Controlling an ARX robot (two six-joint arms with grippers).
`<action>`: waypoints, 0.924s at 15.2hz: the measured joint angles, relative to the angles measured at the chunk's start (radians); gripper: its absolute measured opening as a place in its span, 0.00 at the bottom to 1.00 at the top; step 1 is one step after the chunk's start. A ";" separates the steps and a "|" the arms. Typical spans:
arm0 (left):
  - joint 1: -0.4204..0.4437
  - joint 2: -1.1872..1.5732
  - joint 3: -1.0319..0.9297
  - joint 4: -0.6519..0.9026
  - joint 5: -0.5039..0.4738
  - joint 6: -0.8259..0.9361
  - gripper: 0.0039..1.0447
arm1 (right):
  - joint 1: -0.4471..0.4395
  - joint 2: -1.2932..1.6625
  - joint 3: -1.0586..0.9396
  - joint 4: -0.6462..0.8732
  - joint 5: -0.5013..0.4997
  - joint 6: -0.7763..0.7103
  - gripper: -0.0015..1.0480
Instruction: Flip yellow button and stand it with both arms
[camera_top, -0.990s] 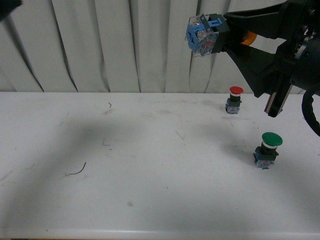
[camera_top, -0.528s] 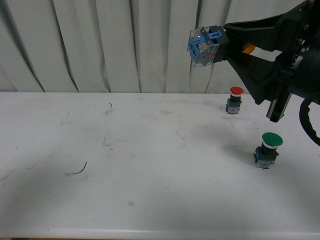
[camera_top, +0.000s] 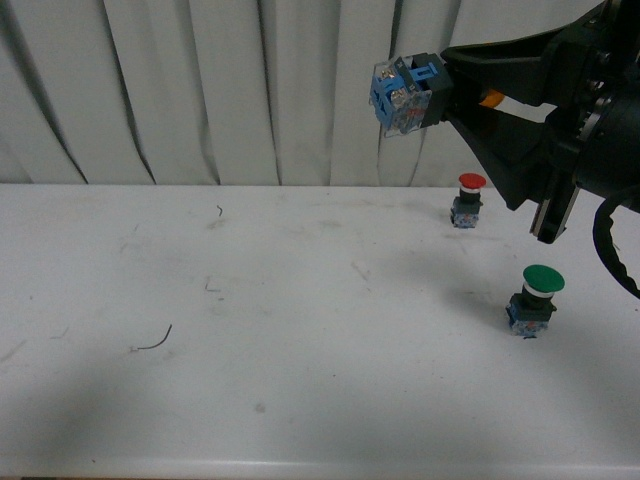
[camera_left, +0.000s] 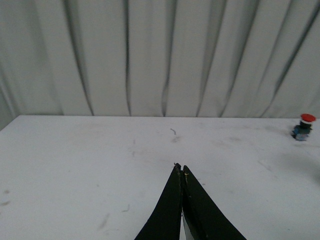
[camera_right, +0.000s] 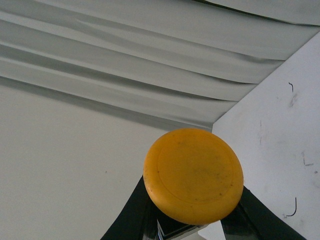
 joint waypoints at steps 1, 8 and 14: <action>0.007 -0.022 -0.010 -0.011 -0.013 0.000 0.01 | 0.000 0.000 0.000 0.000 0.000 -0.002 0.28; 0.008 -0.180 -0.082 -0.068 -0.013 0.000 0.01 | 0.020 0.001 0.000 0.000 0.011 -0.020 0.28; 0.008 -0.285 -0.085 -0.185 -0.013 0.000 0.01 | 0.026 0.002 0.000 0.000 0.015 -0.023 0.28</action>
